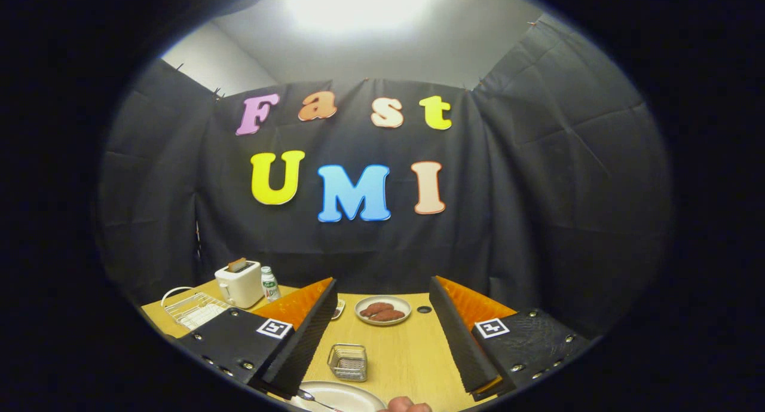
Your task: Take the plate from the dish rack, then take the spoon from the basket and place it into the plate.
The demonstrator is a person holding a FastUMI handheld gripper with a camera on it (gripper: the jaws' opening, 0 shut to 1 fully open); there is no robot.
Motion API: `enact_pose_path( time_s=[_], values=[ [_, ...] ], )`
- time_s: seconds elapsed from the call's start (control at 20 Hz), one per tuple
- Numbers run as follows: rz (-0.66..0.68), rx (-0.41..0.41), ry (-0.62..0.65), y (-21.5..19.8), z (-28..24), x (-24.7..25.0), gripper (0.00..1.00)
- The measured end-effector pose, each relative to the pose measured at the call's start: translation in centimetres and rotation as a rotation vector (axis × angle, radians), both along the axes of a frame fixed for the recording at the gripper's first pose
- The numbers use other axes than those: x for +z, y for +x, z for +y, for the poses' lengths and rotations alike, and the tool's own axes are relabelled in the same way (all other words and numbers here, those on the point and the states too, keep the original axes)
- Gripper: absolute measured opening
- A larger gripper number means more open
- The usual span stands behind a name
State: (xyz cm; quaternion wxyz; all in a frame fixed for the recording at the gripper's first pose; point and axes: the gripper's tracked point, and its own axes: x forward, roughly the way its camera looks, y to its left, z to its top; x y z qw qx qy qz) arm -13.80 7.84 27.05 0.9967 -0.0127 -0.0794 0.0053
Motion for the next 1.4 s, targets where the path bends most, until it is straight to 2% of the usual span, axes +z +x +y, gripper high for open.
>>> enact_pose_path(
  time_s=[0.1,0.3,0.5,0.75,0.95,1.05,1.2,1.3,1.4],
  values=[
    [-0.053,-0.009,0.015,0.3,-2.4,0.0,0.95],
    [-0.055,-0.008,0.032,2.3,-6.0,-4.1,0.96],
    [-0.029,0.018,0.034,5.1,-7.0,-8.3,0.96],
    [-0.037,0.011,0.022,8.7,-8.0,-13.0,0.96],
    [0.008,0.030,-0.008,12.3,-8.0,-19.3,0.96],
    [0.046,0.040,0.022,13.6,-7.9,-22.2,0.96],
    [0.094,0.045,0.055,14.3,-8.0,-25.4,0.96],
    [0.173,0.042,0.049,13.7,-7.9,-27.5,0.96],
    [0.165,0.033,0.037,12.6,-8.0,-27.3,0.96]
  ],
)
